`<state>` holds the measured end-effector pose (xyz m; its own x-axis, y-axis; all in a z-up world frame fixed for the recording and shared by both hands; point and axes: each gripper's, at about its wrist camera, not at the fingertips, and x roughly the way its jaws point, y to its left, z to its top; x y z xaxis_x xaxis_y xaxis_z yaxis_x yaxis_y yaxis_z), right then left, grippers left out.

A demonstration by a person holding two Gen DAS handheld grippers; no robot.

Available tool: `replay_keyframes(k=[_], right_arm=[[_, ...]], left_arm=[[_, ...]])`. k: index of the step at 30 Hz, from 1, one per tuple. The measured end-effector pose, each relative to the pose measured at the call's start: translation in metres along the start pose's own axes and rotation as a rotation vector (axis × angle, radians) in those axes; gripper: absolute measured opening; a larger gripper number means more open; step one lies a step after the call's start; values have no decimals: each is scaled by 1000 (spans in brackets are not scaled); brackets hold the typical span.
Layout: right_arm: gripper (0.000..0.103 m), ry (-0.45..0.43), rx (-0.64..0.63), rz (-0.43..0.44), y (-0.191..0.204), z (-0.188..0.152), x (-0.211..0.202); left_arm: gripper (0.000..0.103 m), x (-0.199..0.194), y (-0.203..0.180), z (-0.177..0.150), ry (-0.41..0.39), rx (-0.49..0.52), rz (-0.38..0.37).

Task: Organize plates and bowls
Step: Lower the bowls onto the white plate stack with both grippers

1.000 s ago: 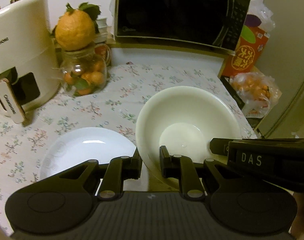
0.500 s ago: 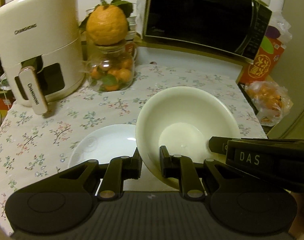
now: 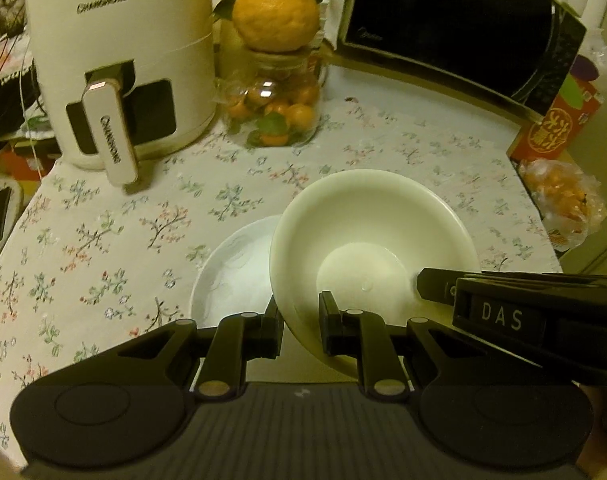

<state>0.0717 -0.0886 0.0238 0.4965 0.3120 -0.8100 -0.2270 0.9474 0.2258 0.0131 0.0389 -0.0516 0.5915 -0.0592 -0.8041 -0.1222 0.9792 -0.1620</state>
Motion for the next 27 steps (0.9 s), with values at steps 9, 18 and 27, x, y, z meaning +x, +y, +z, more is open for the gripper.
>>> replay_keyframes(k=[9,18,27], right_arm=[[15,78,-3,26,10,-2,20],[16,143,40,38,11,-3,39],[16,175,84,49,9,-3,47]], left_arm=[[16,13,17,-1,50,-35,21],[16,26,22,-2,74,-39,43],[16,31,24,0,81,-38,43]])
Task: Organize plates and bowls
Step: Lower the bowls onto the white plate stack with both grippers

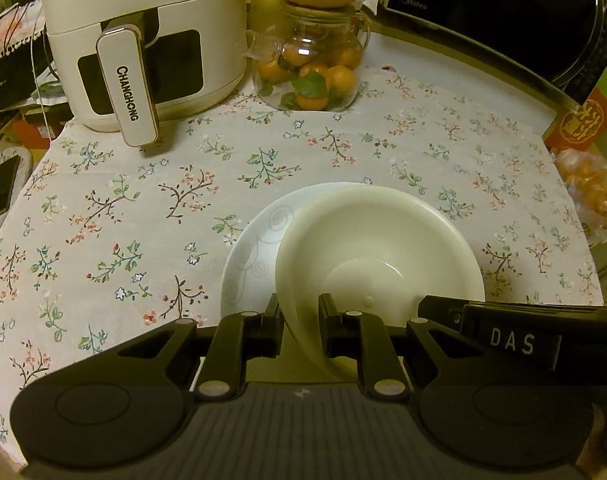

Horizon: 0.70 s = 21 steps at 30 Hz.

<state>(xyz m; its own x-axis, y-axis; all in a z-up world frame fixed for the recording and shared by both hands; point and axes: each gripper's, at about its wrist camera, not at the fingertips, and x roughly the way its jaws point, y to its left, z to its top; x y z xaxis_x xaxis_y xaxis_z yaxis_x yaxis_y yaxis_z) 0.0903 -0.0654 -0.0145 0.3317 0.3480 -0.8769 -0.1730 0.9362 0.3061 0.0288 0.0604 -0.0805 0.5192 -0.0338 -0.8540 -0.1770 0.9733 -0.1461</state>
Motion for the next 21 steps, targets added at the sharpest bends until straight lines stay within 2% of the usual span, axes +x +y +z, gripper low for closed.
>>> replay_keyframes(k=[21], right_arm=[[19,16,29,26,-4,4,1]], left_arm=[[16,5,9,2,10,-67,-50]])
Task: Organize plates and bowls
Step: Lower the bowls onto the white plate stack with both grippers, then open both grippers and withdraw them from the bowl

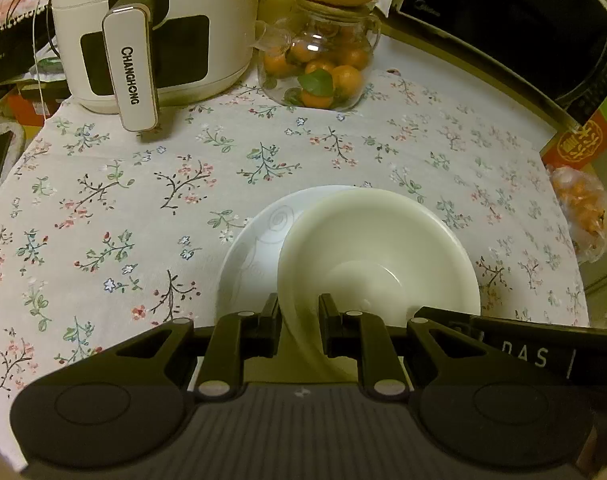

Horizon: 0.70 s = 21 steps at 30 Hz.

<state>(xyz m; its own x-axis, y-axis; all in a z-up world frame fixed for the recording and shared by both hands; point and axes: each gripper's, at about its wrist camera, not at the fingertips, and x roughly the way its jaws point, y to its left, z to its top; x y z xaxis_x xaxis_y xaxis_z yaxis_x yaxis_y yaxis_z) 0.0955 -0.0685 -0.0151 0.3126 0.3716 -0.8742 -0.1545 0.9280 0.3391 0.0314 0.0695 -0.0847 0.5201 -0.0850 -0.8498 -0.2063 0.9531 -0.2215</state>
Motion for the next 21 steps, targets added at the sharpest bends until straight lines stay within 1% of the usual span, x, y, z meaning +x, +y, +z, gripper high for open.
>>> replay_keyframes(k=[10,15,21], right_arm=[[19,12,-6,7,0,-3,-3],[20,7,-17,0,1,-3,-2],[20,-3,-17,-2,1,-3,-4]], left_arm=[[18,-3,-2,-4,6,1,-7],[22,-3,-1,-5,4,-5,-18],[22,-2,-2,-5,-2,-6,-17]])
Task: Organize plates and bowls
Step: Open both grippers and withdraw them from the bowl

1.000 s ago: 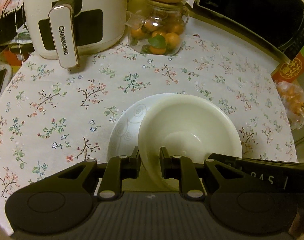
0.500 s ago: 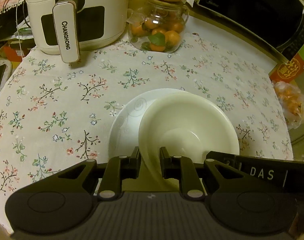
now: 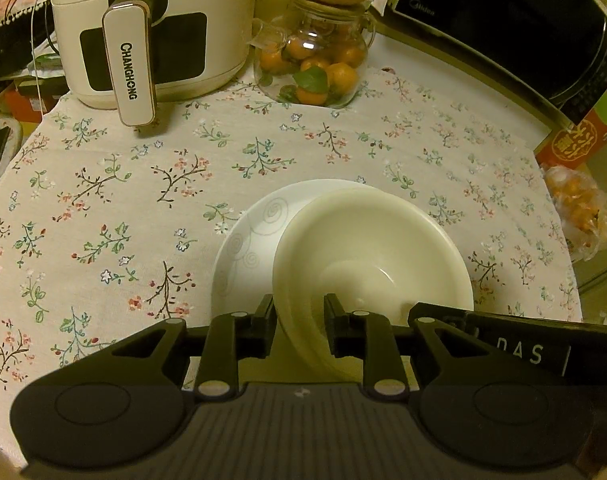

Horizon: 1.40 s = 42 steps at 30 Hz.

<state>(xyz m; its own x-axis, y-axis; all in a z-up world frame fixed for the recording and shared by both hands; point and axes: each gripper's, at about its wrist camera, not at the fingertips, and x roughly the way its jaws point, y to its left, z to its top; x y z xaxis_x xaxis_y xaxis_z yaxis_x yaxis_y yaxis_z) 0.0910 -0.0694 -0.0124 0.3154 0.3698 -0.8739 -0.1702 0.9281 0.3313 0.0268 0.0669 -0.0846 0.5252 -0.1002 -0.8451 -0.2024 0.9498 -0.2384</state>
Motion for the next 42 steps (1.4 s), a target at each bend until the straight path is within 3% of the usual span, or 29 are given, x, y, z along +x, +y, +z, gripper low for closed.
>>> replay_keyframes(k=[4,10,17,20,25,30,32,35,37,42], right_arm=[[20,-1,2,0,-1,0,0],[21,-21,-1,-8,-3,2,-4],[39,-90,-42,1,-2,-1,-24],[43,-141,-66,-4,1,-7,-40],[47,-193,-123,-3,9,-28,-64],[72,-302,-222,-43,8,-65,-100],[76,-362,-243,-59,4,-83,-114],[90,-440,-286,-13,6,-102,-133],[91,-470,-320,0,8,-116,-141],[97,-531,-380,-83,15,-134,-146]], left_arm=[[26,0,0,0,-8,6,4],[46,-6,2,3,-43,17,36],[70,-40,3,-1,-126,46,73],[76,-58,3,-10,-172,59,91],[79,-80,11,-27,-168,47,83],[97,-121,13,-56,-245,105,114],[100,-132,14,-73,-283,134,142],[101,-136,20,-86,-280,111,160],[101,-139,24,-87,-285,87,165],[103,-150,18,-88,-366,95,214]])
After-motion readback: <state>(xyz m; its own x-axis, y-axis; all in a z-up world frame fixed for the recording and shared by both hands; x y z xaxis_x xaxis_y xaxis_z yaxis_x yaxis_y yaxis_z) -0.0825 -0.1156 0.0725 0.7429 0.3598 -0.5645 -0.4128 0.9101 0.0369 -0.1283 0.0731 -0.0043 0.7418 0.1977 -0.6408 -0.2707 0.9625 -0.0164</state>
